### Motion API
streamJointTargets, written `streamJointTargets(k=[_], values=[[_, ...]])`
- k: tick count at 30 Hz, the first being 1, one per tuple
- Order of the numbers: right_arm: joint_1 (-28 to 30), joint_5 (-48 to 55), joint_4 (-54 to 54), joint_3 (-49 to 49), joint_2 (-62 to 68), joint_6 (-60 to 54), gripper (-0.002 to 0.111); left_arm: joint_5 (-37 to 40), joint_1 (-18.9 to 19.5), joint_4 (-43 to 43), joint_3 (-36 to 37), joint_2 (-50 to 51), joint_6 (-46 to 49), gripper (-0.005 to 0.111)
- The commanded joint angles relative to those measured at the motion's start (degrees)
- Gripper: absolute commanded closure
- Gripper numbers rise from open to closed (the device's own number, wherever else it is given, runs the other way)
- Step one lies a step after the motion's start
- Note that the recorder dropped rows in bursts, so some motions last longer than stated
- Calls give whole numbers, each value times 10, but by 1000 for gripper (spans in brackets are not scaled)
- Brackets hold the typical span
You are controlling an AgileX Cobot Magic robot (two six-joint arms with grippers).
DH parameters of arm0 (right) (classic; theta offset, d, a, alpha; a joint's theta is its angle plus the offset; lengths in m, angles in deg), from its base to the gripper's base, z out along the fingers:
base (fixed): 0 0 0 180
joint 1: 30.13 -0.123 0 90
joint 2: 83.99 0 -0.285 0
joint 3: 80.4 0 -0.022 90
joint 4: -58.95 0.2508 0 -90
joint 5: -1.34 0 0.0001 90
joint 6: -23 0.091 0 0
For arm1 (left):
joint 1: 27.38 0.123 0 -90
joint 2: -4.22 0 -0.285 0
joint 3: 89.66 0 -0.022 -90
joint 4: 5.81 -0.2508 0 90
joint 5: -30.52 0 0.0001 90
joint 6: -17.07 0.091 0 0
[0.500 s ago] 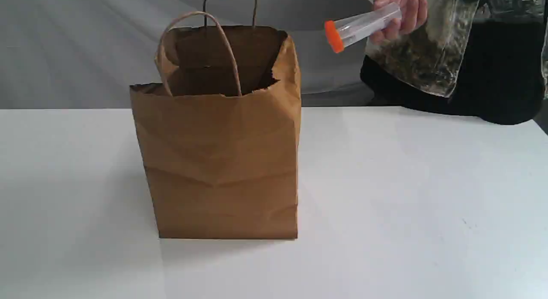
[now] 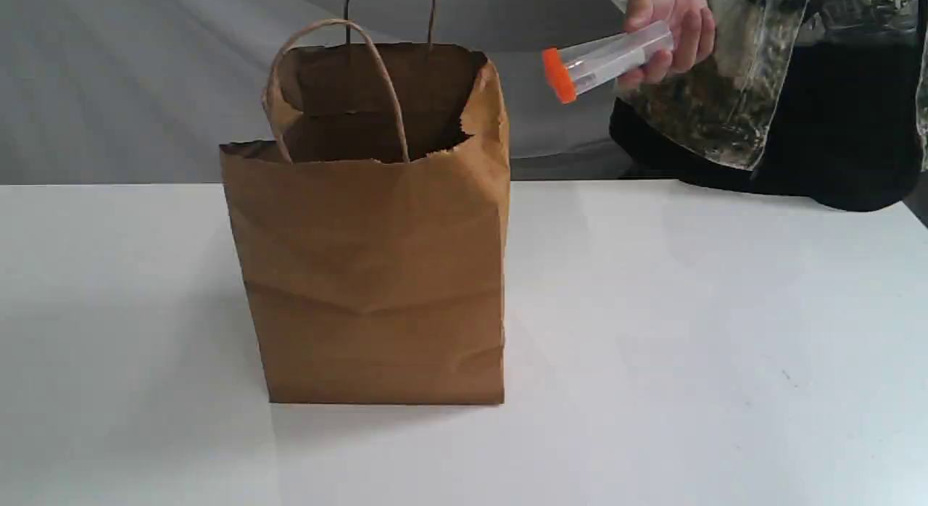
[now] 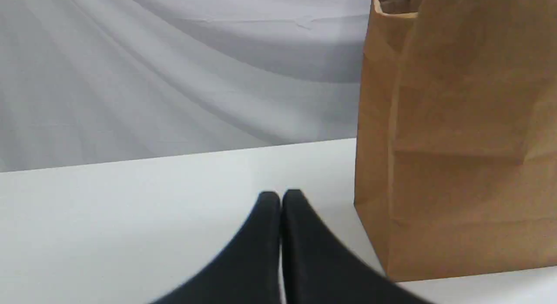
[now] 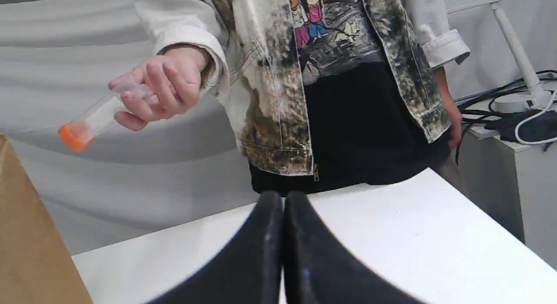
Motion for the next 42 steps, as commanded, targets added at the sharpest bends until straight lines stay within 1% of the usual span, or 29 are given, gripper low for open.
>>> streamJointTargets(k=[1,3,8,20,27,33,38,41,42], values=[[-2,2,-5,2,-3,-7,108,-34,-2,54,3,-1,-8,107],[-2,2,-5,2,-3,-7,108,-49,-2,93,3,-1,-21,107],[-2,9,-5,2,-3,-7,108,-85,-2,131,3,-1,-28,107],[-2,9,12,2,-3,-5,108,-139,-2,135,3,-1,-41,107],[-2,9,28,2,-3,-4,108,-145,-2,135,3,-1,-41,107],[-2,9,43,2,-3,-4,108,-151,-2,135,3,-1,-98,107],[-2,4,47,2,-3,-21,108,-138,-2,135,3,-1,-100,107],[-25,-25,47,2,-3,-18,108,-129,-2,135,3,-1,-100,107],[-43,-52,47,2,-3,-17,108,-125,-2,135,3,-1,-100,107]])
